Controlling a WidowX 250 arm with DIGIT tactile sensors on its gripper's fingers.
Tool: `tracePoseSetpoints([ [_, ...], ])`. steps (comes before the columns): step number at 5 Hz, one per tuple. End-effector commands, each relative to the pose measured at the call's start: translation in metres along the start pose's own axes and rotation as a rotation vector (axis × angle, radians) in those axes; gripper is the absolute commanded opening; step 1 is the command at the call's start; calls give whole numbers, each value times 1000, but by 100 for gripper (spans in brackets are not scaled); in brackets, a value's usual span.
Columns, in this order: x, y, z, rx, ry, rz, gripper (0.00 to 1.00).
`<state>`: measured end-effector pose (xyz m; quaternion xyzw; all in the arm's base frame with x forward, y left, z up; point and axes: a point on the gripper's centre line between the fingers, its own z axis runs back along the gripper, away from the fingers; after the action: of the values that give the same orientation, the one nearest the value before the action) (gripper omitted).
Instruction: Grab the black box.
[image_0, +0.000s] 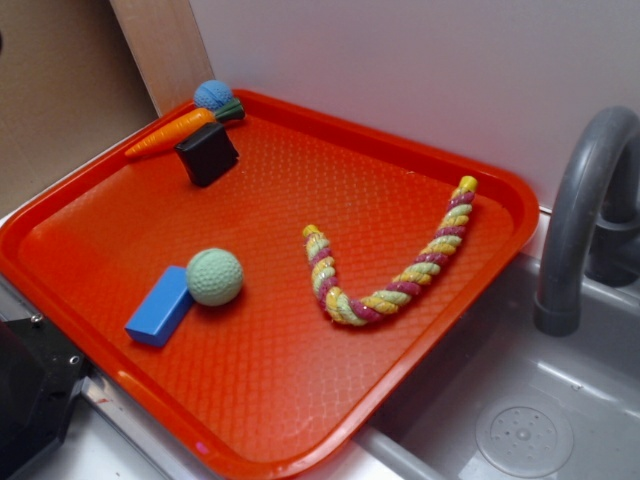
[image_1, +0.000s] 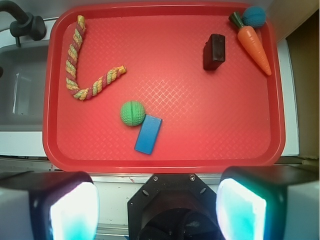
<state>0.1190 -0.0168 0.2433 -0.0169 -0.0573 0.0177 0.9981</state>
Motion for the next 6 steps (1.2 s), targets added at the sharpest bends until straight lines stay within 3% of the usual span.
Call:
tracePoseSetpoints([
  [1,0,0,0,0,0,0,100],
  [3,43,58,-48,68,-29,79,100],
  [5,86,87,-106,108,20,130,100],
  [6,89,99,-129,98,50,138,100],
])
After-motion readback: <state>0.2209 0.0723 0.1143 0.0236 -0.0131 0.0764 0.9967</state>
